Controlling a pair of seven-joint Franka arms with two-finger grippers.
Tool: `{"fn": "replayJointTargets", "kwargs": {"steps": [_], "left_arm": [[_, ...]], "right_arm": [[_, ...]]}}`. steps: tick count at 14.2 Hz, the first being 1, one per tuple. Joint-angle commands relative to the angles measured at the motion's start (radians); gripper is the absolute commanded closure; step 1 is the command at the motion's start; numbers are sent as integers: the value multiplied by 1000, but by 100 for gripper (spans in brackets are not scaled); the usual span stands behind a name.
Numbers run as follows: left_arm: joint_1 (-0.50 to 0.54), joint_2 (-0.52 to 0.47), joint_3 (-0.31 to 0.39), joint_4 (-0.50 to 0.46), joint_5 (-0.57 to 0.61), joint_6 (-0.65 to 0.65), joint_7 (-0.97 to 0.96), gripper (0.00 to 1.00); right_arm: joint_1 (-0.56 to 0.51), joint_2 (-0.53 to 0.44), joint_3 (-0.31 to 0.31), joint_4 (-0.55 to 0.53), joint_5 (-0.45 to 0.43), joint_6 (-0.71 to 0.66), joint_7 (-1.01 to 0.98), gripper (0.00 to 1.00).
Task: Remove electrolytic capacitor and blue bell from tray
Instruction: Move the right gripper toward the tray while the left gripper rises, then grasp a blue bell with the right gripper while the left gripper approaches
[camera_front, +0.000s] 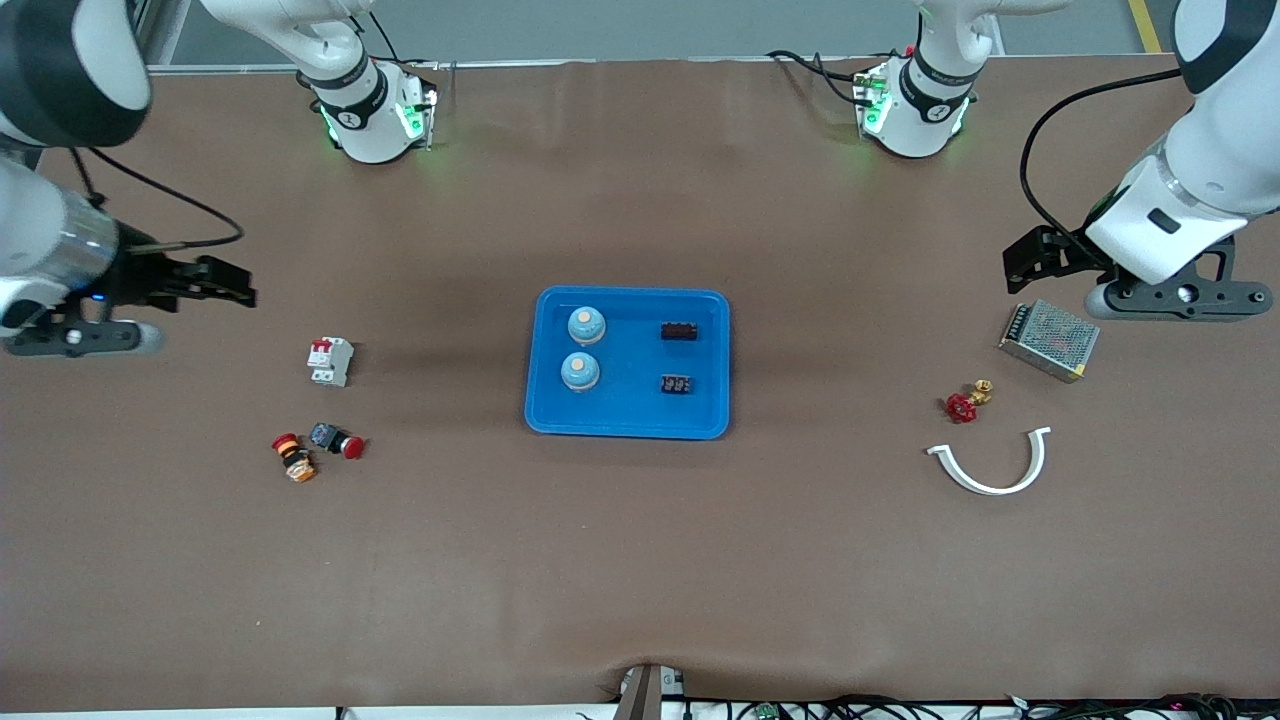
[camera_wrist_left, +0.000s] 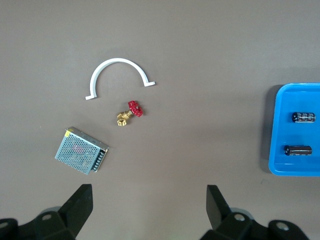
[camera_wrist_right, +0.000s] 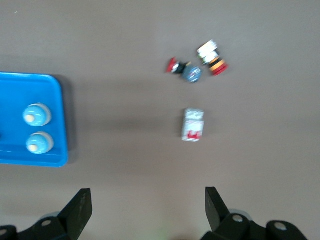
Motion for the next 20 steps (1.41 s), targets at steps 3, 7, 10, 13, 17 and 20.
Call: {"fn": "replayJointTargets", "kwargs": {"steps": [3,7,10,13,17,20], "left_arm": [[6,-9,-48,-25,-34,-20,-297,0],[8,-6,-86,-47,-51,-23,-458,0],[17,-3,-88,-58,-143,-12,-549,0],[8,-6,-91,-104,-184,52,-722,0],[1,-11,-131,-194,-186,167,-917,0],[0,-3,-169,-240,-184,246,-1104,0]], "right_arm": [[150,54,-5,-22,41,48,216,0],[262,76,-5,-106,41,206,320,0],[364,112,-5,-142,41,330,443,0],[401,181,-5,-140,41,448,473,0],[437,292,-5,-130,41,599,479,0],[439,356,-5,-96,40,645,477,0]]}}
